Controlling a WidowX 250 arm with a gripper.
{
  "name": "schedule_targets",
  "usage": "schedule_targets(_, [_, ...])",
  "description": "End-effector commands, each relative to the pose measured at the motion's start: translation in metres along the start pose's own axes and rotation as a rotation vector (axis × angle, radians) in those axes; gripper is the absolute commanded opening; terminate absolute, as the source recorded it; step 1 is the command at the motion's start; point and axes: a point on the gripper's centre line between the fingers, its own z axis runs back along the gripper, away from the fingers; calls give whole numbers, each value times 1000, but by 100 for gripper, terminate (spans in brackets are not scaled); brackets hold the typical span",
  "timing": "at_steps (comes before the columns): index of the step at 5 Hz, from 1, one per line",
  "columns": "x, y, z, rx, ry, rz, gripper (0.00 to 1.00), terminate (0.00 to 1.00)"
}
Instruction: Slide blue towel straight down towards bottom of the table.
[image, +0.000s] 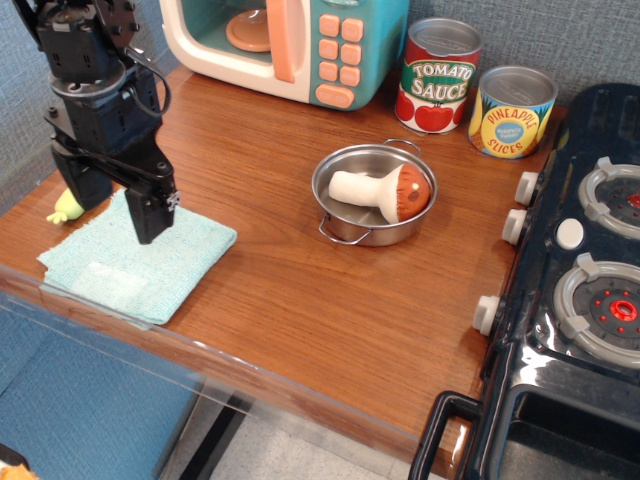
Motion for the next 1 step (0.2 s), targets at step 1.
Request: schedule_targets(1, [-1,0,8,13,-21,0,100,100])
